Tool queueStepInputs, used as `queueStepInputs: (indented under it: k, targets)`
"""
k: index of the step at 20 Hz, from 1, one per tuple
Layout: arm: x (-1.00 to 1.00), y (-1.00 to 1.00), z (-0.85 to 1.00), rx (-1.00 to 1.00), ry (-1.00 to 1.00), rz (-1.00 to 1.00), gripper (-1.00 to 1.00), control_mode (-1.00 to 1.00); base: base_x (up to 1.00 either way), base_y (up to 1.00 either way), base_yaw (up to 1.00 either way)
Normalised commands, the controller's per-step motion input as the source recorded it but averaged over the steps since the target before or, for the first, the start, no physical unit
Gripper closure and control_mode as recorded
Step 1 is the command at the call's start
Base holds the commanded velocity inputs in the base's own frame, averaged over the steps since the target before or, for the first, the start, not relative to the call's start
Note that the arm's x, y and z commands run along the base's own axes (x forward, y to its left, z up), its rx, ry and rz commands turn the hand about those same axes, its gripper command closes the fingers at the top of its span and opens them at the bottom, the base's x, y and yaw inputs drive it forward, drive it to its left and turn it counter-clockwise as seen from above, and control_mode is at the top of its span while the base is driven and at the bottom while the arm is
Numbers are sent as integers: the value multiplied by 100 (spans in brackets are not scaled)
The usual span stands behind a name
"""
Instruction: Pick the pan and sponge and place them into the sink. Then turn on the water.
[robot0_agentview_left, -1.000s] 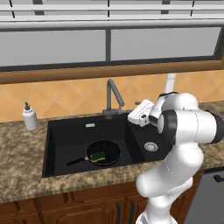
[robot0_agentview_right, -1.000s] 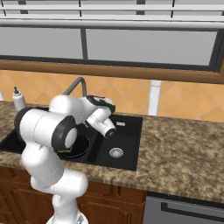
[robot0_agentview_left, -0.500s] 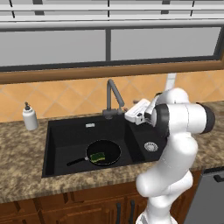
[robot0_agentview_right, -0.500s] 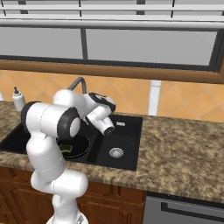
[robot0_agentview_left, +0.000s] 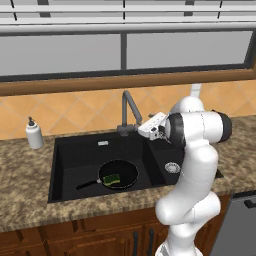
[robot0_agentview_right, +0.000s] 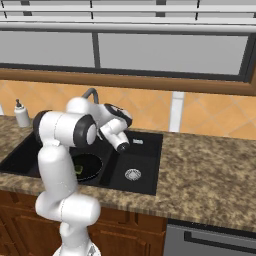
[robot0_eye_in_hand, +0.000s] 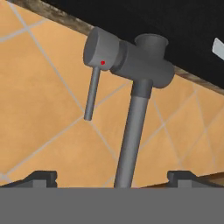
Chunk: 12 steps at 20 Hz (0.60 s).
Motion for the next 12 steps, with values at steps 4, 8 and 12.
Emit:
queueStepInputs:
  k: [4, 8, 12]
  targets:
    - [41, 2, -26, 0, 0, -4, -100, -100, 0, 0, 0]
    - [41, 1, -12, 0, 0, -5, -100, -100, 0, 0, 0]
    - [44, 3, -4, 0, 0, -5, -100, -100, 0, 0, 0]
